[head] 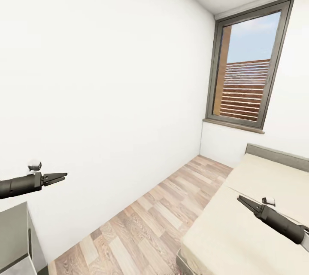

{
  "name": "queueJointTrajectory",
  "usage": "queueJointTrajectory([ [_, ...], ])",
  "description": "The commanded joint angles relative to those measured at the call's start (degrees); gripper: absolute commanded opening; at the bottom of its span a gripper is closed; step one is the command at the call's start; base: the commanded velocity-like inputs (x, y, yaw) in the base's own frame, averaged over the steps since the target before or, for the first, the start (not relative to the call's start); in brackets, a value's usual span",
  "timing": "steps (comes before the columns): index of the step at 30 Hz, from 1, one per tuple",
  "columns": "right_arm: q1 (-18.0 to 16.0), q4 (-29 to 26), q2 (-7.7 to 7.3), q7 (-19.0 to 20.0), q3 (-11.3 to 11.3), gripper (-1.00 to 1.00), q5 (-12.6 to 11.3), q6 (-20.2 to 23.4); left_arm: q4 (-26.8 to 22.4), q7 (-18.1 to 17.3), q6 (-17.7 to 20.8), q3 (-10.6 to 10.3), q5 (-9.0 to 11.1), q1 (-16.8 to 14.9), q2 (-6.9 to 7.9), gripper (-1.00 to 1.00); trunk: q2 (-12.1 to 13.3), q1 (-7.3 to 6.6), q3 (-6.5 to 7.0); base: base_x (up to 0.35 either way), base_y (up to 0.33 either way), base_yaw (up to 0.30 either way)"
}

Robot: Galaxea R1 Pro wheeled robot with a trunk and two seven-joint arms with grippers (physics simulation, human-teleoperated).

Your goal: Put all the toys in the child's room - the three board games (two on the bed and one on the table), the two jigsaw puzzles on the table, and the tennis ball on the table - inside the toy box on the table in the child's room.

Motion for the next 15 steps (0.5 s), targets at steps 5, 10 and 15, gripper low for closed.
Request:
queueJointTrajectory([
  [5, -0.03, 0.03, 0.02, 0.16, -0.32, 1.0, 0.28, 0.66, -0.03, -0.39, 0.6, 0.08, -0.37, -0.01, -0.06, 1.0, -0.05, 0.02, -0.29, 0.0, 0.0, -0.246],
  [10, -0.03, 0.03, 0.06, -0.46, -0.34, 1.0, 0.28, 0.68, -0.03, -0.39, 0.6, 0.08, -0.37, 0.0, -0.1, 1.0, -0.05, 0.02, -0.55, 0.0, 0.0, -0.246],
  [15, -0.03, 0.03, 0.07, -0.74, -0.35, 1.0, 0.28, 0.69, -0.03, -0.39, 0.6, 0.08, -0.37, -0.01, -0.16, 1.0, -0.05, 0.02, -0.82, 0.0, 0.0, -0.246],
])
